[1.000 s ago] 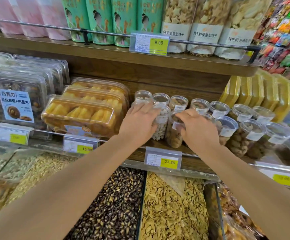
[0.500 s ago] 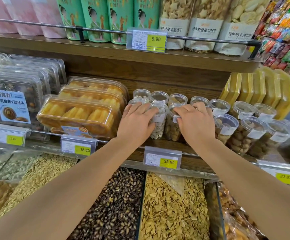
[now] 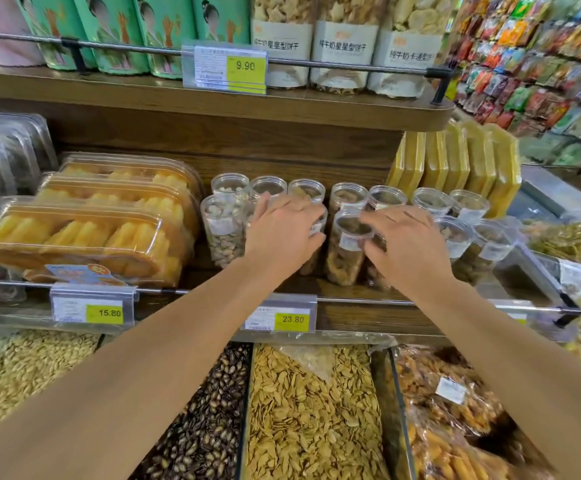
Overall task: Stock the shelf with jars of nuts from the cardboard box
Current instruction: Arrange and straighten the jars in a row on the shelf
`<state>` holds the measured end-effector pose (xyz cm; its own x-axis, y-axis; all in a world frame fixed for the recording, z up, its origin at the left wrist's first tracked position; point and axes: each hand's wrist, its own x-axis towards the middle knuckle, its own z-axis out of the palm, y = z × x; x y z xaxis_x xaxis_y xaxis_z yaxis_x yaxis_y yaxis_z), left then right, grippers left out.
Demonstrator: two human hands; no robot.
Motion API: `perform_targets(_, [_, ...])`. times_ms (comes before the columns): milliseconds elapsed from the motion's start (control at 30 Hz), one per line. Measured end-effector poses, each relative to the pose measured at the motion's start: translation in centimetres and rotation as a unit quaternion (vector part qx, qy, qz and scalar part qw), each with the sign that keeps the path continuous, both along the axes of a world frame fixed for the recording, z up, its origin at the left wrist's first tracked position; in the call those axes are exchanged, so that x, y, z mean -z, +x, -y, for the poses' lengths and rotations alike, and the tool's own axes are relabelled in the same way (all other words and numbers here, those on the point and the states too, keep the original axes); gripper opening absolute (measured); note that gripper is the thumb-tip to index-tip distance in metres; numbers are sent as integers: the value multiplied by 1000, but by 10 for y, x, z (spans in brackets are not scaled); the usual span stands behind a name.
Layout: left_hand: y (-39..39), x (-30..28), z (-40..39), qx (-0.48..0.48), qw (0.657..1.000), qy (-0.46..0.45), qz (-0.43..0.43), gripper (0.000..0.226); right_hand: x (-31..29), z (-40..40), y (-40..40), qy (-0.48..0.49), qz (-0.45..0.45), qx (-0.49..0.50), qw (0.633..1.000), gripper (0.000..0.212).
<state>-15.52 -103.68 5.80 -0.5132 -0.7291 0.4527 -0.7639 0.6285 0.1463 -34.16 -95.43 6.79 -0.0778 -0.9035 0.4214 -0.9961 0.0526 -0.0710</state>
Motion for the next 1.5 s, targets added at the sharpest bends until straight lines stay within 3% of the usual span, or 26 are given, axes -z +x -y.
perform_targets(367, [-5,-6,5,6,1000,3,-28,37,2,19,4,-8,10,-31,999,39])
perform_targets(533, [1,-8,15,-13,1000,16,20,60,-14,37,2,112,-36,13,993,83])
perform_targets(633, [3,-8,20,-34,997,31,68,68,-25,53,5,184,-68,19,980,91])
perform_targets(933, [3,-6,20,-38,994,41,99,73,-22,56,1,206,-73,-19,976,86])
perform_targets(1067, [4,-8,16,-19,997,30,63,66,-19,38,-4,100,-26,-52,993,67])
perform_targets(1167, [4,-7,13,-6,999,25,45,58,-13,30,-2,74,-8,-55,996,50])
perform_targets(1500, [-6,-7,5,3,999,40,18,56,-11,4,-24,18,38,-40,998,49])
